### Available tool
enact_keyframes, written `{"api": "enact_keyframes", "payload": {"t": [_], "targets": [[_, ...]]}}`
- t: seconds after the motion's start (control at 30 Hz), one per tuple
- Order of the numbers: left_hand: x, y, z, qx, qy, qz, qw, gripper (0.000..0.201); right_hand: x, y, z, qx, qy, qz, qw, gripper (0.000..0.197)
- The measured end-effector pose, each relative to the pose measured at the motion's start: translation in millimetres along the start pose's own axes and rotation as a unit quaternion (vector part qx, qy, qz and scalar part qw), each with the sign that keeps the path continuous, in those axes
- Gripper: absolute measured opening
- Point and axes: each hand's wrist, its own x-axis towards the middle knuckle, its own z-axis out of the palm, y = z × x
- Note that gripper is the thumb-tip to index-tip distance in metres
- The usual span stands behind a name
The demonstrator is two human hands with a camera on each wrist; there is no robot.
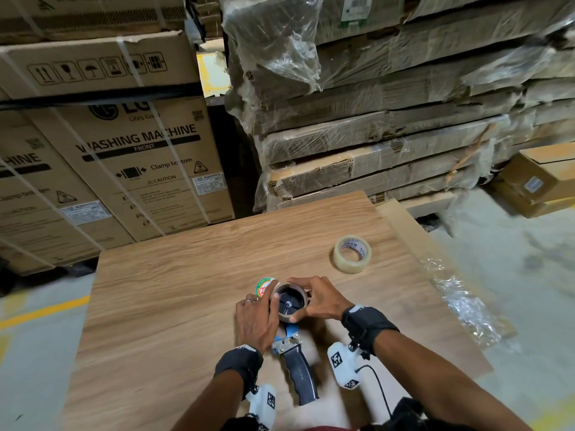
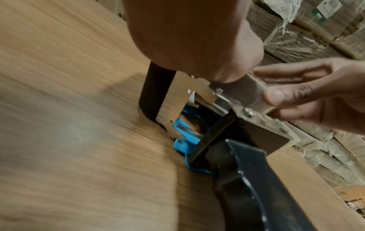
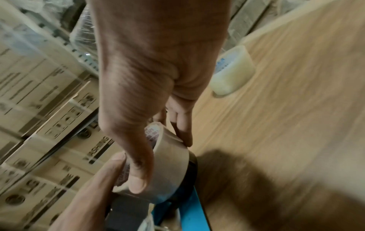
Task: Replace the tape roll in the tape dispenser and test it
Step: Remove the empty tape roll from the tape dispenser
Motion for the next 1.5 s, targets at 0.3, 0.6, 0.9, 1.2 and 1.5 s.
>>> {"api": "enact_keyframes", "payload": {"t": [0.3, 0.6, 0.9, 1.2, 1.5], "targets": [[4.0, 12.3, -8.7, -0.015, -0.002, 0.040, 0.999, 0.044, -10.4, 8.4, -7.3, 0.032, 0.013, 0.000, 0.999, 0.067], [-0.3, 16.0, -3.4, -0.024, 0.008, 0.001, 1.000, 0.055, -13.1, 13.2, 0.8, 0.010, 0.047, -0.020, 0.999, 0.095], [1.3, 23.5, -10.7, -0.100, 0.011, -0.017, 0.995, 0.060, -27.8, 32.1, -16.0, 0.042, 0.112, -0.017, 0.993, 0.094], [14.4, 21.3, -10.1, -0.144, -0.032, -0.045, 0.988, 0.067, -71.7, 83.0, -58.4, 0.089, 0.211, 0.087, 0.970, 0.080], [19.2, 22.4, -6.5, -0.161, -0.028, -0.053, 0.985, 0.053, -105.7, 146.5, -109.5, 0.048, 0.304, 0.202, 0.930, 0.093]]}}
